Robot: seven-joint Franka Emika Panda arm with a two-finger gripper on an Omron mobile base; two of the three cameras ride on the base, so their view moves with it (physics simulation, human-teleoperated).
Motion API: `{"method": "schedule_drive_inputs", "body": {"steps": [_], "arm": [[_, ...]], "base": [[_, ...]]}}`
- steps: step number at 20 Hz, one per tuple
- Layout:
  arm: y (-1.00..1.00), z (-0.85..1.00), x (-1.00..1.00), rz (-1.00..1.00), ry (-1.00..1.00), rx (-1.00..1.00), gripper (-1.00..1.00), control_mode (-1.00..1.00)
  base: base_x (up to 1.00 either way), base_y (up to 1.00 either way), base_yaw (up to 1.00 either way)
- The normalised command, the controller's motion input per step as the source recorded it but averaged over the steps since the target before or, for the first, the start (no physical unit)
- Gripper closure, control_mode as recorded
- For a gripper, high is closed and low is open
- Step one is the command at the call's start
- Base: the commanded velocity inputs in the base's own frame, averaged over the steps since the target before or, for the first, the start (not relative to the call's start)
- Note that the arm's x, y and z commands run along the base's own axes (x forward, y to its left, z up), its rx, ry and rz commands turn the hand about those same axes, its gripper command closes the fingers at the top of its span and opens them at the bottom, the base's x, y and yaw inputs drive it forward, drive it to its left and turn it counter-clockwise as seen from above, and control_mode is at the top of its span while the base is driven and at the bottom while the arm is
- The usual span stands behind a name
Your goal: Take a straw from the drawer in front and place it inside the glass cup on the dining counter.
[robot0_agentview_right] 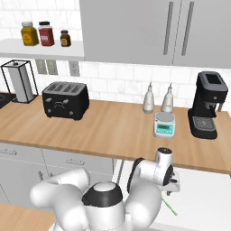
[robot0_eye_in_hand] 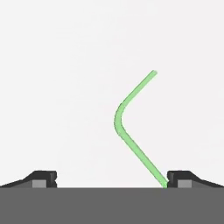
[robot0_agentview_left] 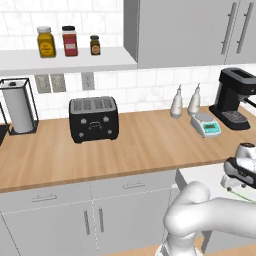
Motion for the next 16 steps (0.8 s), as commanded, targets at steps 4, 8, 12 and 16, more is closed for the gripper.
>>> {"method": "schedule_drive_inputs", "body": {"steps": [4,8,12,16], "arm": [[-0.11,-0.50,0.27,0.00,-0.02,0.00,-1.00,-1.00],[-0.10,-0.32,0.32,0.00,-0.01,0.00,-1.00,-1.00],[-0.22,-0.35,0.08,0.00,0.00,0.00,-1.00,-1.00],[-0.14,-0.54,-0.04,0.00,0.00,0.00,-1.00,-1.00]], "base": [[0.00,0.00,0.00],[0.00,0.00,0.00],[0.00,0.00,0.00],[0.00,0.00,0.00]]}}
